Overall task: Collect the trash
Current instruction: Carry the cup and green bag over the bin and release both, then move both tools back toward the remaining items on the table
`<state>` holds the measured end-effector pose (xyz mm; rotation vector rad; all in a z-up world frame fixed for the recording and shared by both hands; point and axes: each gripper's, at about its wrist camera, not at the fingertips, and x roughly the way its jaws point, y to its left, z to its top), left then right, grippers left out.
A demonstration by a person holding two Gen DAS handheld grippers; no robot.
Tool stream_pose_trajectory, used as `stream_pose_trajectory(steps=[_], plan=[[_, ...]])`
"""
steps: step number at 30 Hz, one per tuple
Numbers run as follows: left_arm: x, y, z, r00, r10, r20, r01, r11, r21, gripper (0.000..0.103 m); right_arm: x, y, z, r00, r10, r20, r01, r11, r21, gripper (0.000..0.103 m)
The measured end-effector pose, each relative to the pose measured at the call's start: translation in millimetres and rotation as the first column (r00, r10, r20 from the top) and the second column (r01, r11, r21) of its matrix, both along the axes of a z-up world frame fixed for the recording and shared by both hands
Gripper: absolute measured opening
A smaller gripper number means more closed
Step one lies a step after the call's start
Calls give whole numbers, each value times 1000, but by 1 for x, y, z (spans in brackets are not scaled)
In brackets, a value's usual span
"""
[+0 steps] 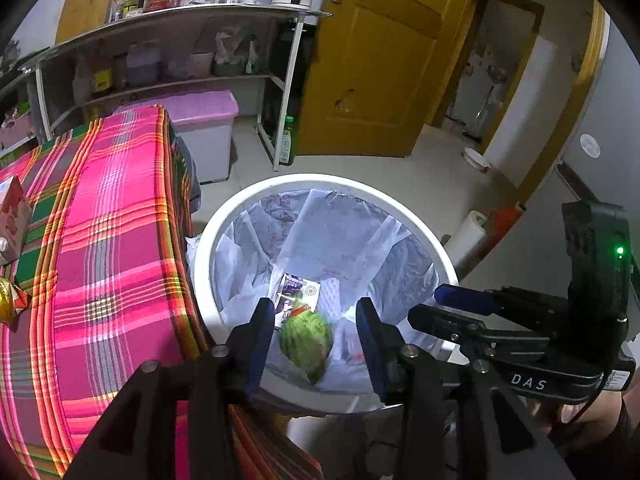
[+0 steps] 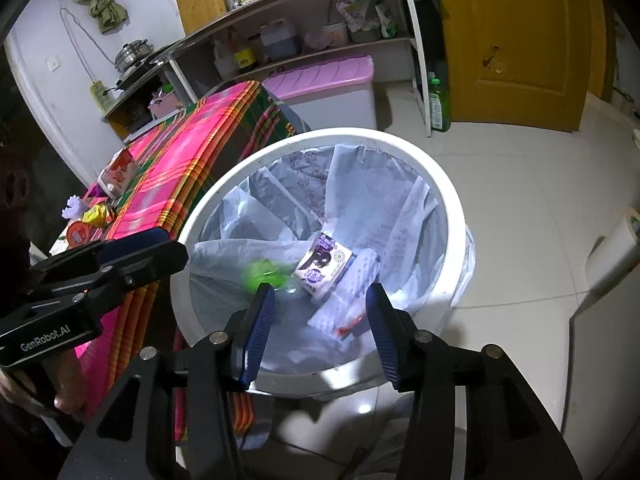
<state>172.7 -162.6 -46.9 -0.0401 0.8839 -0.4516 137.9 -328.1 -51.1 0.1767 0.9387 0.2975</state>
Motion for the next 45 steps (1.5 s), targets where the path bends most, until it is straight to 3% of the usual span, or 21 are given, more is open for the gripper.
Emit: stream_pose_trajectory(steps=[14,32,45], plan=[[-24,19,21,996,61,68,-60,998,-10,44,-27,9,33,994,20,103,-23,999,24,48],[-80,72,54,966,180,184,-182,983,-6,44,-58,62,64,971,137,197,-141,990,6,48],[-113,109,61,939,258,226,-265,964,-2,44,-69,101,70,955,219,198,-220,975,-15,48]])
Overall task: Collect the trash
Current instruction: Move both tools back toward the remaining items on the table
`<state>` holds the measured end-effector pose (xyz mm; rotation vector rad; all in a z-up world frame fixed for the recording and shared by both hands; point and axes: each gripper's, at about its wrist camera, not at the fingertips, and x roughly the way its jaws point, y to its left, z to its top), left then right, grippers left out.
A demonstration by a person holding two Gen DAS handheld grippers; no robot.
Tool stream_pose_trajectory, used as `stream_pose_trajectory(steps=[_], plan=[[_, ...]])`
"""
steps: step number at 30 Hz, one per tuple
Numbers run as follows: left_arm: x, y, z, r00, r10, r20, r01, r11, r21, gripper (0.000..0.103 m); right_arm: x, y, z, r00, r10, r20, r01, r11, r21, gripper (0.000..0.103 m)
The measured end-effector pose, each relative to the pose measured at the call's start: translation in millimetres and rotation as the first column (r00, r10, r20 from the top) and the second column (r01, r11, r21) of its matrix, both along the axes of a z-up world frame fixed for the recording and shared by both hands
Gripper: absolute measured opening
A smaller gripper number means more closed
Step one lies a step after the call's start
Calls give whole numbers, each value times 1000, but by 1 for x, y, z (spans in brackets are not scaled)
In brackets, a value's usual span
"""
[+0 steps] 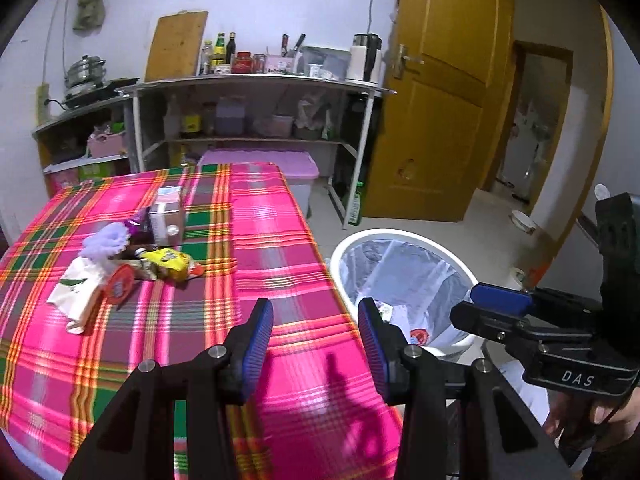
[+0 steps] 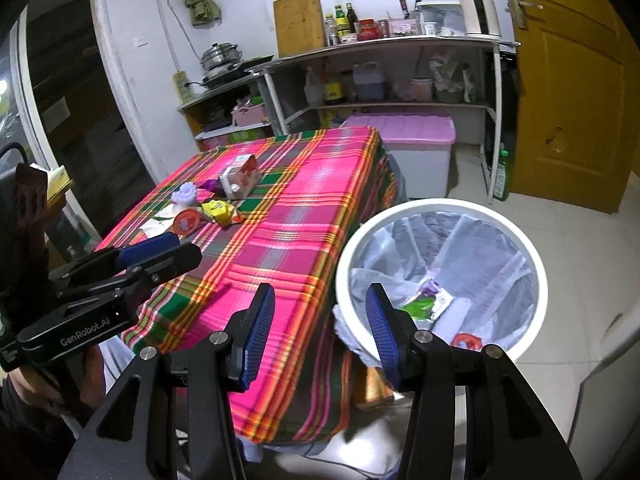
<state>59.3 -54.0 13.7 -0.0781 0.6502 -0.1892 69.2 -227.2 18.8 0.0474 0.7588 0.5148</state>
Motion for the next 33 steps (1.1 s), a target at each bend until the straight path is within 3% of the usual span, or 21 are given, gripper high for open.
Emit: stream_pose_trajectory(steps=[21,33], plan=[[-23,55,0,992,127,22,-127,992,-17,44,4,47,6,995,97,9,-97,995,-40,48],[-16,114,-14,966,259,-13,-259,966,-8,44,32,94,-7,980,200,-17,-201,979,-45,51]])
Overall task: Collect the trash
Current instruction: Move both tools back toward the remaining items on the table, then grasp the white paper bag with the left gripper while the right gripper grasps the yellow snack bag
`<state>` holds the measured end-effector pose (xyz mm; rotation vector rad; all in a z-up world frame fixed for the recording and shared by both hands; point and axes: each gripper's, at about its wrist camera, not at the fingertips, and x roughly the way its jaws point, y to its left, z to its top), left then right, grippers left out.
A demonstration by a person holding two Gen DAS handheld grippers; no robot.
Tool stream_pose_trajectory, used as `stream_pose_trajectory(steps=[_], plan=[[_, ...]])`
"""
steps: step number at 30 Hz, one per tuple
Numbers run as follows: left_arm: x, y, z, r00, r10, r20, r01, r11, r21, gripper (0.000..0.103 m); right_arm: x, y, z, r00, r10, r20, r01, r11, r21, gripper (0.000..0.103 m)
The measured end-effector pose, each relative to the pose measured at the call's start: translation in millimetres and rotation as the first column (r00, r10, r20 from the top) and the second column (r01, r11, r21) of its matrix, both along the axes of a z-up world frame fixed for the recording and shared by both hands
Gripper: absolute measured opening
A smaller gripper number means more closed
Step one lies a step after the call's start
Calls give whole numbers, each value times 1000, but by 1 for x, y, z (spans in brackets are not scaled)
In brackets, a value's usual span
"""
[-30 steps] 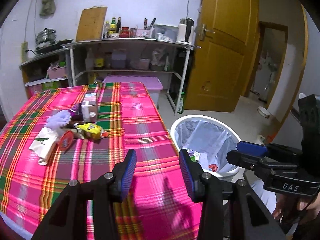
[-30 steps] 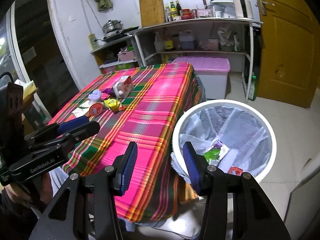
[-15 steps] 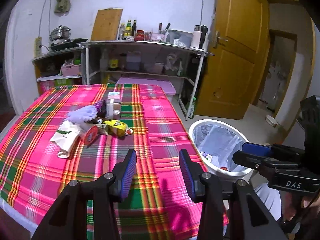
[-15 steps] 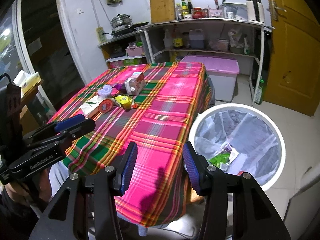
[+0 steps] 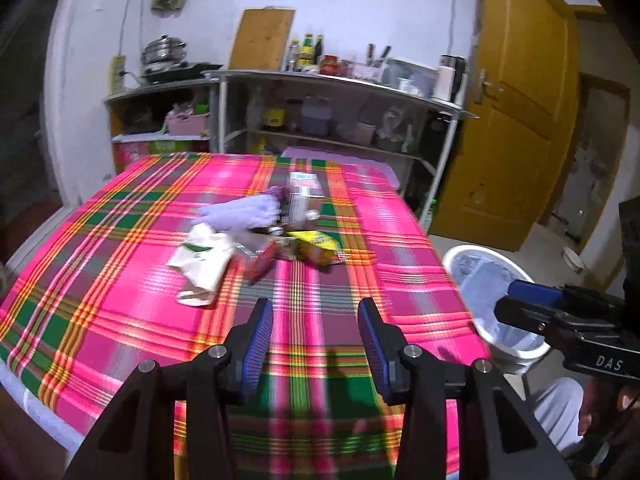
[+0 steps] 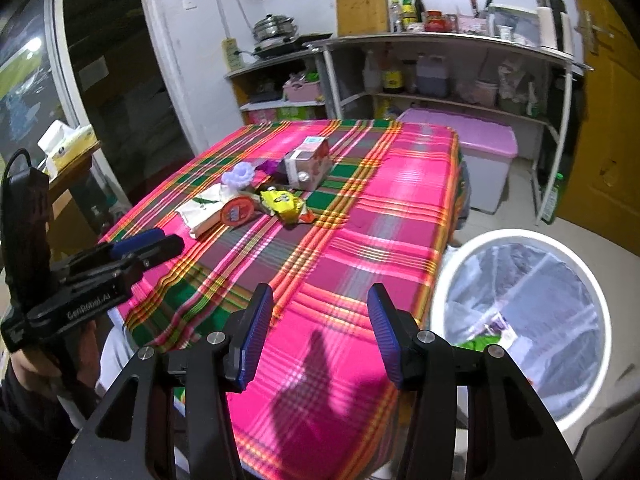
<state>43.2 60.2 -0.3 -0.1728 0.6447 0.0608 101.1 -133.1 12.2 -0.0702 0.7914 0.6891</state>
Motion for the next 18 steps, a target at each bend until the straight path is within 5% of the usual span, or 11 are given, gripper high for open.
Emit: stream_pose_trajectory(steps=[8,18], plan=[[13,49,-4,995,100,-7,-100,995,5,54,26,29,-7,999,52,2,-52,998,-29,51],[46,84,-22,989,134,-59,-134,991,-1,55,58,69,-17,992,128,8,-127,988,-87,51]])
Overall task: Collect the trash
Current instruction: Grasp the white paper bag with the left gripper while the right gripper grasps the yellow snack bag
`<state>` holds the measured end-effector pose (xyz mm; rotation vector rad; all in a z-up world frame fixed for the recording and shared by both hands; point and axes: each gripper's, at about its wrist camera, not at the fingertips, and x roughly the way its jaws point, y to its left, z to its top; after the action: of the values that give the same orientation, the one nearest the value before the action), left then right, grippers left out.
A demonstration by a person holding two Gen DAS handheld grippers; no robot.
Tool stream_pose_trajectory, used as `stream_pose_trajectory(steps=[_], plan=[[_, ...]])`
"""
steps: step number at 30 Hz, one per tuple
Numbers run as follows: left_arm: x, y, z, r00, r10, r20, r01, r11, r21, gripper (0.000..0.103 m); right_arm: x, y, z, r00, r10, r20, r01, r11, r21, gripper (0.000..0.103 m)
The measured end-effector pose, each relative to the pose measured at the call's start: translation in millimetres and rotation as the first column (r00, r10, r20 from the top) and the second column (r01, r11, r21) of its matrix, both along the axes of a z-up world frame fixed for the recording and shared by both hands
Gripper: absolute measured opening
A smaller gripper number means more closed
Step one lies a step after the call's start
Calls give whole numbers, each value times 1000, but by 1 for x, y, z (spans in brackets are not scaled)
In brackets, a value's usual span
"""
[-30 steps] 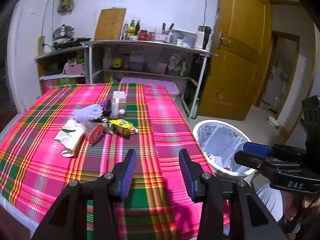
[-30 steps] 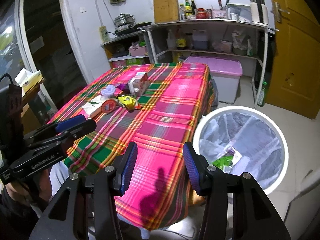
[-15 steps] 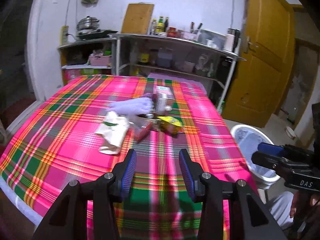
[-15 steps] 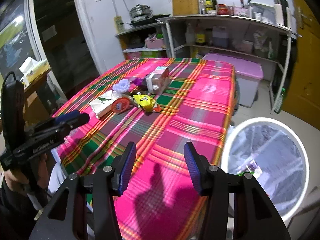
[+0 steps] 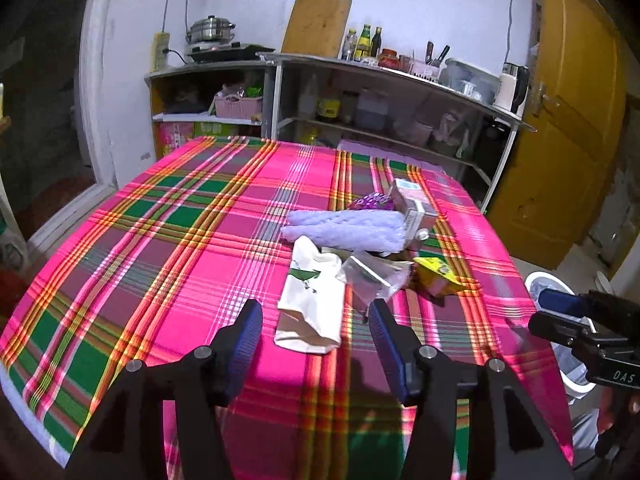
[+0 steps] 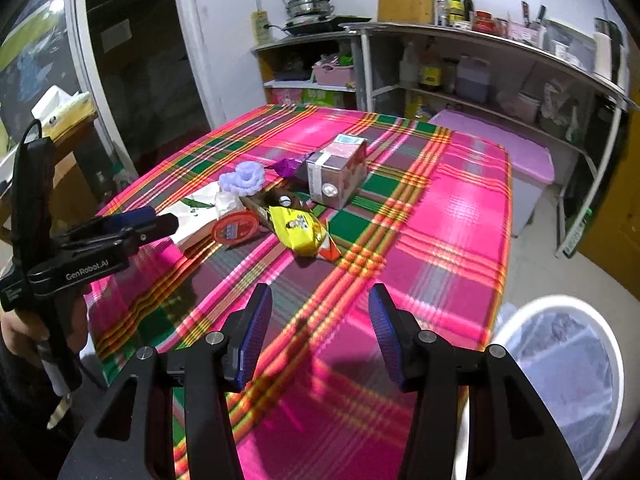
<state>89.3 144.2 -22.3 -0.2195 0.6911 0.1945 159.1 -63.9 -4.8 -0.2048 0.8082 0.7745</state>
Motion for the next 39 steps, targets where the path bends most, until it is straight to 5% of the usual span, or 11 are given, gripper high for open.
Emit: stream_pose_trajectory(steps=[18,22,24,26,39], plan=[[36,9,-30,995,-40,-90,41,999,4,55,53,66,-34,992,115,-40,-119,987,-112,51],[39,9,-35,993,-43,-111,44,999,4,42,60,69,-39,989,111,-94,-119,989,-89,51],[38,8,-35,993,-34,-112,35,999,13,37,61,69,-39,989,108,-98,-117,989,-86,34],[36,7,-34,994,-29,-106,32,999,24,30,59,67,-38,989,105,-106,-113,991,-71,33],[6,4,-19,999,12,-45,-12,1000,-7,29,27,36,-23,992,51,-117,-51,999,5,31]])
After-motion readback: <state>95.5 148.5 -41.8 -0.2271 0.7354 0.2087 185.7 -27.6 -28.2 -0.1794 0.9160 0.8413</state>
